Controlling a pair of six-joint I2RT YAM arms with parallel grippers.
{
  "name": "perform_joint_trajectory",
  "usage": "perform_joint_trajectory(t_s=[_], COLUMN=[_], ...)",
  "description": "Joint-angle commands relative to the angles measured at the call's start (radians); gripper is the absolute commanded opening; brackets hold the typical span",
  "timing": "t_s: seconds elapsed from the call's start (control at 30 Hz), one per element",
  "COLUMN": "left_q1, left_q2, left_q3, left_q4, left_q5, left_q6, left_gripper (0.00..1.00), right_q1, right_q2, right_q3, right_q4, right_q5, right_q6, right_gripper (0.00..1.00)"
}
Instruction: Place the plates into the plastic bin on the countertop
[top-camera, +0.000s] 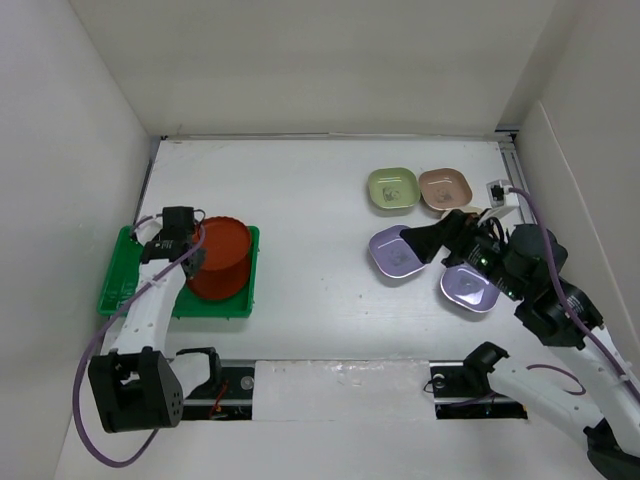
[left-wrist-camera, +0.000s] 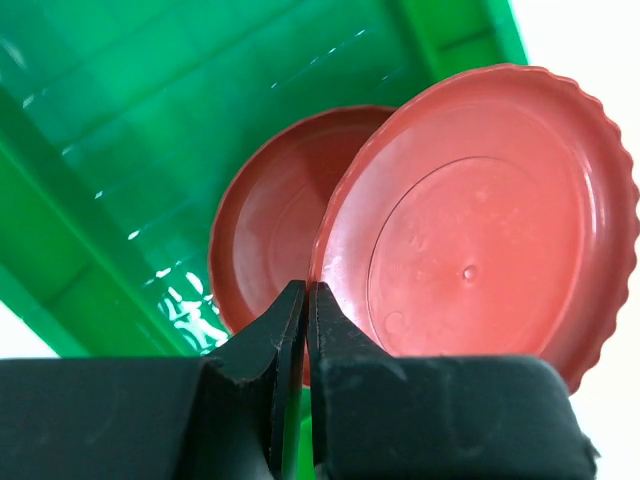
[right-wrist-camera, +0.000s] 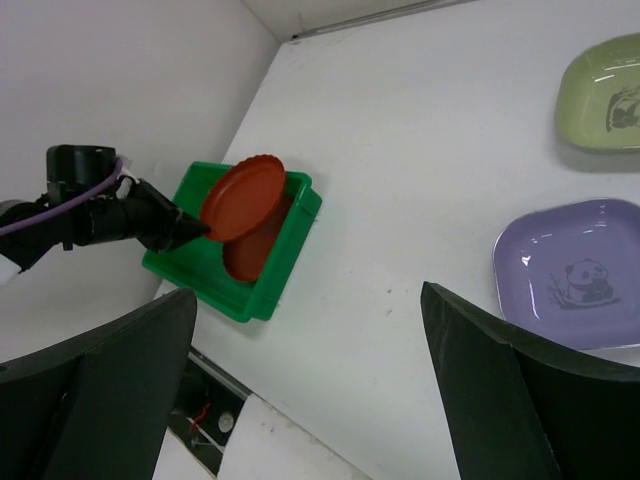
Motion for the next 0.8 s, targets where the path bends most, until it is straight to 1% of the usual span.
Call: perform_joint_trajectory(t_s=[0.0,0.1,0.33,0.47,0.53,0.57,0.63,0.67,0.7,0.77], left_q1=[-0.002,-0.002,-0.093,-0.140,-0.149,-0.165,-0.175,-0.176,-0.176,-0.176], left_q2=[-0.054,-0.068,-0.014,-0.061,-0.071,-0.086,-0.095,-0.106,-0.106,-0.106], left_q3=[-0.013,-0.013,0.002,0.002,0.002,0.002,0.011,0.011,0.011,0.024], left_q4=[-0.023,-0.042,-0.140,-0.169,-0.197,-0.210,-0.221,-0.230,-0.240,-0.250], left_q5=[-0.016,-0.043,-0.118,-0.151,-0.161,-0.175,-0.189,-0.189,-0.189,-0.189], left_q6=[-0.067,-0.098,-0.193,-0.245,-0.289,-0.300,-0.314,-0.325,-0.325,-0.334], left_gripper=[0.00,0.00,0.00,0.11,0.12,0.13,0.13,0.16,0.27,0.42], right_q1=[0.007,0.007,0.007,0.007,0.016,0.016,0.016,0.016,0.016,0.016], right_q2=[-0.010,-0.019,-0.039,-0.039,-0.039,-0.039,-0.039,-0.039,-0.039,-0.039], right_q3=[0.012,0.012,0.012,0.012,0.012,0.012,0.012,0.012,0.012,0.012], right_q4=[0.056,0.056,0.065,0.065,0.065,0.065,0.065,0.065,0.065,0.065], right_q5=[-0.018,-0.030,-0.048,-0.058,-0.067,-0.067,-0.067,-0.067,-0.076,-0.076], right_q6=[-0.018,-0.018,-0.018,-0.018,-0.018,-0.018,-0.018,-0.018,-0.018,-0.018], right_gripper=[1.00,1.00,1.00,1.00,1.00,1.00,1.00,1.00,1.00,1.00])
